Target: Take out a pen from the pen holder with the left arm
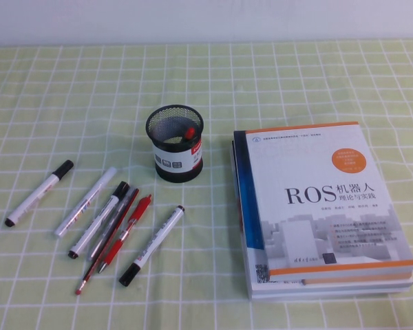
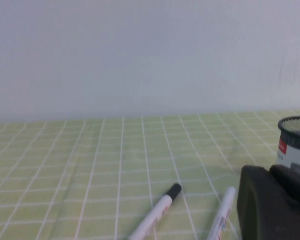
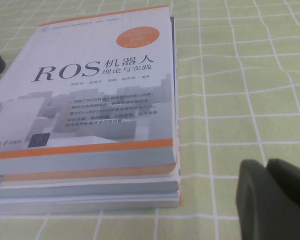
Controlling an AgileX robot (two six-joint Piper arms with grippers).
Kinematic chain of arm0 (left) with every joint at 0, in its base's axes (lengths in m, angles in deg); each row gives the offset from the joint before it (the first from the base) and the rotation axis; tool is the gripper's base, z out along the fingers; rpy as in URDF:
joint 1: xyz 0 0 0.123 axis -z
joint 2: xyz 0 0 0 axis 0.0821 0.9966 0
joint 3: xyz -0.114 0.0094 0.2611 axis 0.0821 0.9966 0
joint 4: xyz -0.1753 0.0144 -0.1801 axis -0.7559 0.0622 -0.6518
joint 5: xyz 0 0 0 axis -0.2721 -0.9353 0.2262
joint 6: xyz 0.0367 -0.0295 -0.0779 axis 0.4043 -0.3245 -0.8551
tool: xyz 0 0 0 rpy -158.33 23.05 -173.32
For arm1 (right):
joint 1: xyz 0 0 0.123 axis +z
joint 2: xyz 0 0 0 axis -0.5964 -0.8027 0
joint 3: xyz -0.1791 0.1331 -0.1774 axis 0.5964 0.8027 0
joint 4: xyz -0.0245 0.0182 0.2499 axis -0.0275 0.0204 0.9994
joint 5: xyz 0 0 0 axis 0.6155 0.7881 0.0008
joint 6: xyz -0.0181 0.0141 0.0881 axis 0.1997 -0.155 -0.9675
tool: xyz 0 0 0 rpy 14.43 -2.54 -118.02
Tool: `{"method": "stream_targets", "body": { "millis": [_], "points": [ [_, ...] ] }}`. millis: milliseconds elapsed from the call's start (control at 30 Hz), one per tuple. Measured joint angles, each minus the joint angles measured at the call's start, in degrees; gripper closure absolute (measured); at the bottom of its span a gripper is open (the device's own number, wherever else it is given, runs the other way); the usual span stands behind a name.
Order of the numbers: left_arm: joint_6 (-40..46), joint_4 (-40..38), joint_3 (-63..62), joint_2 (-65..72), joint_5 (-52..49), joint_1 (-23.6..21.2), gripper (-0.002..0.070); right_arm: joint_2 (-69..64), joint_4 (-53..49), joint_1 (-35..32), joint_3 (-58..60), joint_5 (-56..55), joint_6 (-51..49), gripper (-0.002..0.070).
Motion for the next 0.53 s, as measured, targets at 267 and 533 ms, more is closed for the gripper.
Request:
{"method": "stream_targets", "body": {
  "millis": [267,533],
  "points": [
    [-0.12,0.13,0.03,-0.09,-15.5,0.0,0.0675,0.0,0.0,0.0,0.0,0.0,0.0,0.0689],
    [-0.12,1.69,0.12,-0.09,-18.95,0.0,0.0675,0.0,0.0,0.0,0.0,0.0,0.0,0.0688]
  ]
}}
